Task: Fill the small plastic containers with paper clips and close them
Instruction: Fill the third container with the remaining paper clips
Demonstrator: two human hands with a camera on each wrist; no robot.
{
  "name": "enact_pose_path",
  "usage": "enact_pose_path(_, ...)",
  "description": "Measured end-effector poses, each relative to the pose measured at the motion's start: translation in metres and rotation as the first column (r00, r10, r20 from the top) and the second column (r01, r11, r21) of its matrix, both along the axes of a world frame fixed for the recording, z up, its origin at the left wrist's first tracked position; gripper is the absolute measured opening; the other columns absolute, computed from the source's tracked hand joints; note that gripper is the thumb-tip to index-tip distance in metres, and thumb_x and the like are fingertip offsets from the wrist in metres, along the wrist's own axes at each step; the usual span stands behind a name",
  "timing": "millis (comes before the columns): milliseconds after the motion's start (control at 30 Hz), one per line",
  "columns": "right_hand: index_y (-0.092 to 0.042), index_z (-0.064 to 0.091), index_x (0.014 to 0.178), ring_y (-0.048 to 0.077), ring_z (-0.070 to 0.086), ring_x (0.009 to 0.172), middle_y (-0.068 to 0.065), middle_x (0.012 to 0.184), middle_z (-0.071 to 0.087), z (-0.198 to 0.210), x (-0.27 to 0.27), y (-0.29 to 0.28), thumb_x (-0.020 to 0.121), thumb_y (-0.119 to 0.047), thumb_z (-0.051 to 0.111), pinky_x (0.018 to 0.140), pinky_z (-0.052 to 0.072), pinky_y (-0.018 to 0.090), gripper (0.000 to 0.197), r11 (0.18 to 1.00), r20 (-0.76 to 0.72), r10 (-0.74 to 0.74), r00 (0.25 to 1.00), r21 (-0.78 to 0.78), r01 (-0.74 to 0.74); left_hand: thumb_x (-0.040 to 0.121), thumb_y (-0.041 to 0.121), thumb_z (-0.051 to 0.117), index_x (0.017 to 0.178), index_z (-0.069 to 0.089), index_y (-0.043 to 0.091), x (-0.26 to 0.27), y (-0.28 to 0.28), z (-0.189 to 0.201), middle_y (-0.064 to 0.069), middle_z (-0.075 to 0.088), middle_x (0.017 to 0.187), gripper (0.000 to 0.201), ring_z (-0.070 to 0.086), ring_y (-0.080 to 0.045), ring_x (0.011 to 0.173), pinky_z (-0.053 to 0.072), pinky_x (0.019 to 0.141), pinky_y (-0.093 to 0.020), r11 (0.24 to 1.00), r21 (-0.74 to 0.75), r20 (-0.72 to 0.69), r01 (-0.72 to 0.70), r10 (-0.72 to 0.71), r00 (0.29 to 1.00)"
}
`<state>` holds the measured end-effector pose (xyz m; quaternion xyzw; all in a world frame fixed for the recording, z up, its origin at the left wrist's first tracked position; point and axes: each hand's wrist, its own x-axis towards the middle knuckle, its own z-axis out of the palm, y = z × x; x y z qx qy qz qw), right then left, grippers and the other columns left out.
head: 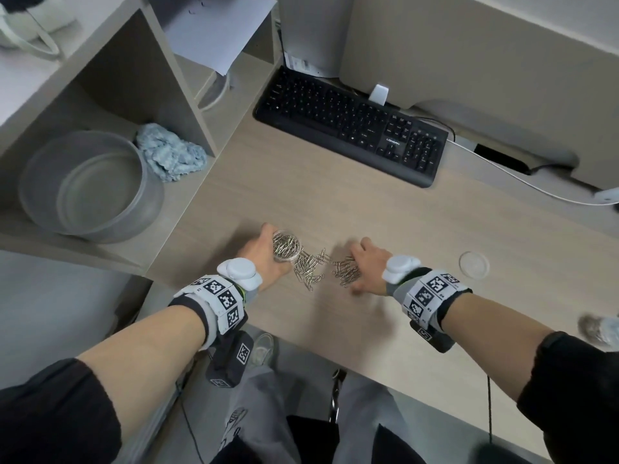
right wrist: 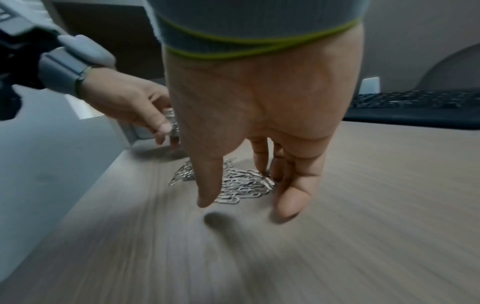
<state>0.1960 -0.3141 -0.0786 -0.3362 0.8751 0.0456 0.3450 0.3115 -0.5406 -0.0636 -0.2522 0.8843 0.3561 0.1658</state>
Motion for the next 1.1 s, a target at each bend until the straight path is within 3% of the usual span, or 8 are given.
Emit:
enact_pose_path(200,-0.01,0.035,0.126,0.036,0.062,0.089,0.01,0.121,0.037,-0.008,0.009,-0.014,0.082,-0.029,0.072,0.077,0.054,0.045,0.06,0.999,-0.021,0.03,0.999,-0.034,-0.03,0.074,0.029,0.077,0.121,0.043,0.021,0.003,0.0,0.0,-0.005,0.068,0.1,0.058,0.065,-0.03,0.086,0.055,0.077,-0.041,1.0,-0.006,-0.009,0.01,-0.01,1.0)
enact_pose_path(400,-0.01,0.041,0.131,0.036,0.06,0.095,0.011,0.124,0.048,-0.013,0.006,-0.016,0.09,-0.009,0.055,0.077,0.049,0.039,0.043,0.992,0.016,0.023,1.0,-0.128,-0.021,0.073,0.029,0.076,0.12,0.043,0.023,0.007,0.004,-0.001,-0.003,0.067,0.1,0.058,0.065,-0.028,0.085,0.055,0.077,-0.041,1.0,-0.017,-0.012,0.013,-0.013,1.0)
enact_pose_path(567,-0.014,0.043,0.131,0.037,0.06,0.101,0.011,0.122,0.052,-0.015,0.006,-0.013,0.091,-0.007,0.048,0.084,0.051,0.044,0.042,0.99,0.042,0.006,0.999,-0.14,0.0,0.072,0.031,0.076,0.119,0.043,0.025,0.009,0.009,-0.002,-0.001,0.068,0.101,0.057,0.065,-0.027,0.086,0.055,0.077,-0.04,1.0,-0.02,-0.008,0.016,-0.016,1.0)
enact_pose_path(733,-0.023,0.048,0.135,0.034,0.058,0.11,0.009,0.125,0.055,-0.014,0.005,-0.014,0.09,-0.008,0.046,0.091,0.05,0.041,0.048,0.991,0.064,-0.045,0.997,-0.122,0.053,0.071,0.034,0.077,0.119,0.044,0.023,0.003,0.016,0.0,-0.003,0.067,0.104,0.059,0.064,-0.03,0.09,0.054,0.079,-0.041,0.999,-0.029,-0.003,0.018,-0.019,1.0)
enact_pose_path(833,-0.019,0.058,0.113,0.033,0.063,0.1,0.009,0.112,0.062,-0.008,0.003,-0.014,0.09,-0.007,0.049,0.077,0.05,0.034,0.028,0.99,0.085,-0.099,0.991,-0.093,0.107,0.071,0.033,0.077,0.12,0.043,0.023,0.002,0.021,0.0,-0.003,0.066,0.105,0.06,0.063,-0.03,0.089,0.054,0.079,-0.041,1.0,-0.022,0.005,0.02,-0.02,1.0)
enact_pose_path(933,-0.015,0.053,0.086,0.033,0.067,0.084,0.011,0.094,0.066,0.005,-0.004,-0.009,0.088,-0.009,0.053,0.065,0.051,0.035,0.006,0.967,0.105,-0.228,0.968,-0.094,0.238,0.072,0.032,0.077,0.12,0.042,0.021,-0.001,0.027,0.002,-0.004,0.066,0.105,0.061,0.063,-0.03,0.089,0.054,0.078,-0.042,0.999,-0.027,0.01,0.044,-0.044,0.999)
enact_pose_path(1033,-0.011,0.051,0.08,0.033,0.068,0.061,0.013,0.072,0.064,0.021,-0.014,-0.003,0.086,-0.005,0.056,0.061,0.056,0.042,0.01,0.84,0.245,-0.443,0.862,-0.223,0.495,0.073,0.032,0.077,0.12,0.041,0.021,-0.007,0.033,0.006,-0.003,0.066,0.104,0.06,0.063,-0.03,0.088,0.054,0.078,-0.041,0.997,-0.033,0.016,0.065,-0.065,0.998)
enact_pose_path(1100,-0.012,0.052,0.079,0.026,0.062,0.047,0.011,0.061,0.063,0.037,-0.018,-0.006,0.086,-0.001,0.055,0.06,0.057,0.043,0.013,0.751,0.362,-0.488,0.794,-0.289,0.593,0.073,0.033,0.078,0.121,0.041,0.02,-0.011,0.038,0.009,-0.002,0.065,0.106,0.062,0.063,-0.03,0.091,0.052,0.079,-0.039,0.997,-0.025,0.014,0.067,-0.067,0.998)
